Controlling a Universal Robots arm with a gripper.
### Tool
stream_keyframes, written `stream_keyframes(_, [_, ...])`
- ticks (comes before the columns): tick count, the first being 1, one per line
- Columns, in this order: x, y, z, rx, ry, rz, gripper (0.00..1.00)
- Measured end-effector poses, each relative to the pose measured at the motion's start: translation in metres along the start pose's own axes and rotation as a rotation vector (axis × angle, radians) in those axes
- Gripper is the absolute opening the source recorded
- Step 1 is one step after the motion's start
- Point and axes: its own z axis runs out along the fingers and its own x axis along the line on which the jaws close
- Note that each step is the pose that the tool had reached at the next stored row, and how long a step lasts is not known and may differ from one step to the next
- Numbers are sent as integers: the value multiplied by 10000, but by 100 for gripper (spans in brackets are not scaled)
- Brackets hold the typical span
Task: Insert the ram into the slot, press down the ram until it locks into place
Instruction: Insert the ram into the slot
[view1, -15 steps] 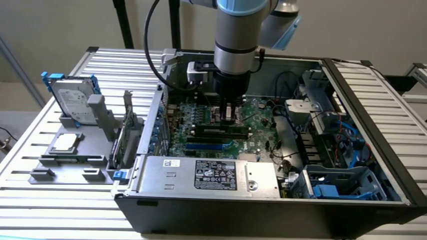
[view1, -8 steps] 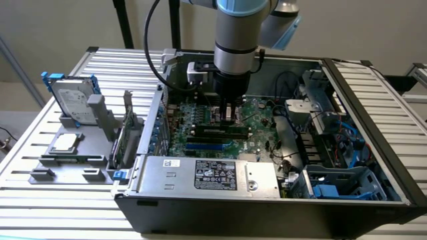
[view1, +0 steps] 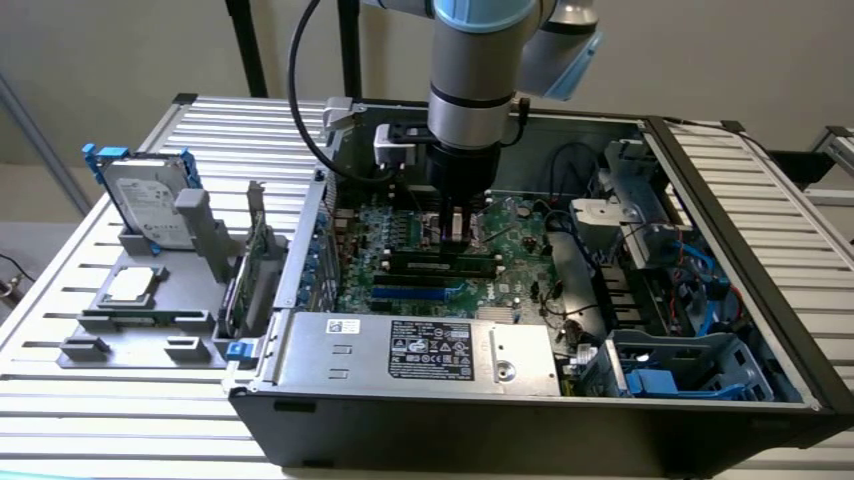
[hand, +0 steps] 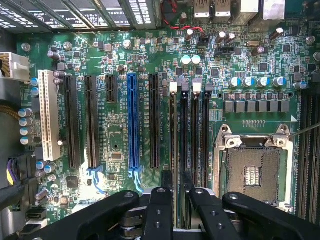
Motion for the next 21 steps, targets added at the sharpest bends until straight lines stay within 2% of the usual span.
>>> stream_keyframes(3, [0, 0, -3, 0, -1, 0, 22])
stream_keyframes(8, [3, 4, -76, 0, -1, 0, 22])
stream_keyframes(15, [3, 6, -78, 0, -3, 0, 22])
stream_keyframes(17, [3, 6, -78, 0, -3, 0, 19])
stream_keyframes(19, [3, 6, -78, 0, -4, 0, 10])
stream_keyframes(21, [3, 6, -78, 0, -4, 0, 10])
